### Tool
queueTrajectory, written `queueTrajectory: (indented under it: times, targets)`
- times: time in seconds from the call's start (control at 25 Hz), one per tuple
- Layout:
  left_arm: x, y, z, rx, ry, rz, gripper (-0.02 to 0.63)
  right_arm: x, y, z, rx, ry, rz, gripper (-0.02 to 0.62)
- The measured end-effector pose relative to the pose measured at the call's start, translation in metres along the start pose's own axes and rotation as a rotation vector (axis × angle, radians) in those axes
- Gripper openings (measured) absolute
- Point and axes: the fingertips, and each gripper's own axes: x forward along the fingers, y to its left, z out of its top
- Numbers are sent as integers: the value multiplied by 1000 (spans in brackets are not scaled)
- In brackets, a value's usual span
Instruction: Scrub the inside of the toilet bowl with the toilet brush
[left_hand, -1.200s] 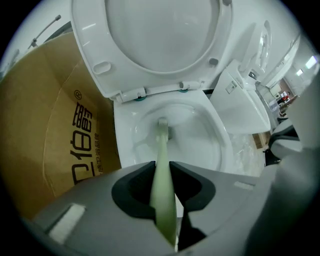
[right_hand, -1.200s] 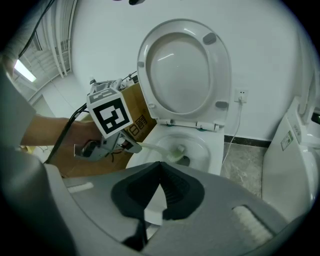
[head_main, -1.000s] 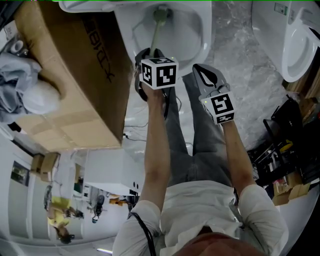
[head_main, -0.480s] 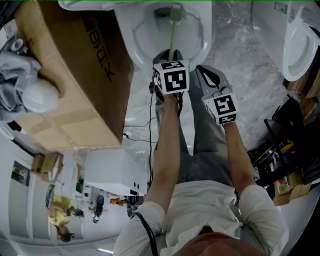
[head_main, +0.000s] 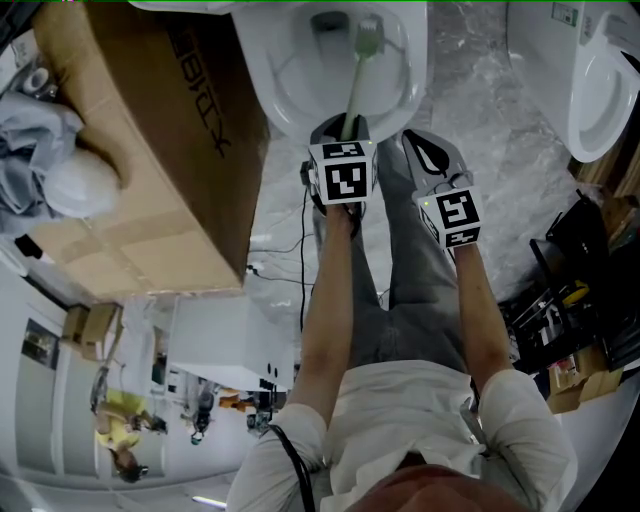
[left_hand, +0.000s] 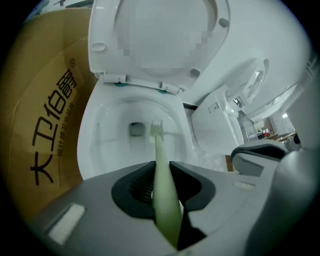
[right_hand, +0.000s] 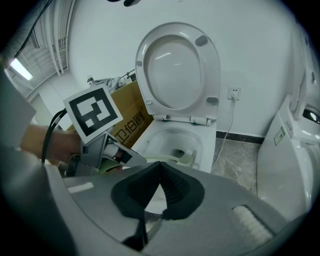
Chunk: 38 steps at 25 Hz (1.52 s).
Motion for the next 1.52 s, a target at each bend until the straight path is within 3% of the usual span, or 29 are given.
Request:
queueTrajectory:
  times: [0.44, 0.88, 1.52]
  targets:
    - [-11, 15, -42, 154, 62, 73, 106, 6, 15, 0, -19, 1, 27, 2]
    - [-7, 48, -65, 151, 133, 155, 106, 12, 14, -1, -35, 19, 46, 2]
    - [21, 58, -51, 143, 159, 197, 104, 22, 3, 2, -49, 40, 77, 2]
